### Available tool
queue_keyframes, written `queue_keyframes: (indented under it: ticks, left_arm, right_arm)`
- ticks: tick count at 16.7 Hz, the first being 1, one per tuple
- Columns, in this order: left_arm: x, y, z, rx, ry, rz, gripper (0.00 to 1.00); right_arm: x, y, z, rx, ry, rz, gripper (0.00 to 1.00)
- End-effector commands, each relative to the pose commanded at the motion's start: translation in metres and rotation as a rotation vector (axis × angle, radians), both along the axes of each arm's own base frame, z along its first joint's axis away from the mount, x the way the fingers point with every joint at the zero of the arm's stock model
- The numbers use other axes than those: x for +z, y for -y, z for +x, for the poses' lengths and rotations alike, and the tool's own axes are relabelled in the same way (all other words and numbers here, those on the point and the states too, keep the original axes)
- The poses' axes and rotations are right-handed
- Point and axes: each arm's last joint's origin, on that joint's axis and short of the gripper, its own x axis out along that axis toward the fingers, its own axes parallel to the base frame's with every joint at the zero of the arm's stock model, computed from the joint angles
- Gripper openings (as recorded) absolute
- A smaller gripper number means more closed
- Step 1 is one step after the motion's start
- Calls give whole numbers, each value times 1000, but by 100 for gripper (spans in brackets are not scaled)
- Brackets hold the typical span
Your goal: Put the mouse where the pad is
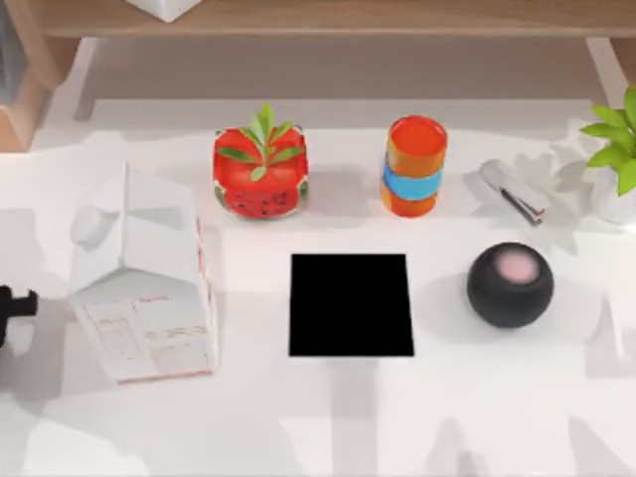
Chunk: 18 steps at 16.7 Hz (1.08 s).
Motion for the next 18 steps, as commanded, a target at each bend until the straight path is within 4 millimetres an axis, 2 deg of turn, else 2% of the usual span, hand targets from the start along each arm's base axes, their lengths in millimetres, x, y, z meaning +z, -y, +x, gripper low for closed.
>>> queue_keyframes:
  ticks: [8, 10, 15, 18]
  left_arm:
    - [83, 1, -2, -1, -14, -3, 0]
    - [90, 1, -4, 0, -4, -1, 0]
    - [92, 2, -2, -6, 2, -1, 0]
    - [119, 16, 9, -49, 88, 1, 0]
  right_arm:
    - [0, 0, 0, 0, 0, 0, 100]
    - [0, 0, 0, 0, 0, 0, 100]
    - [0, 0, 0, 0, 0, 0, 100]
    - [0, 0, 0, 0, 0, 0, 100]
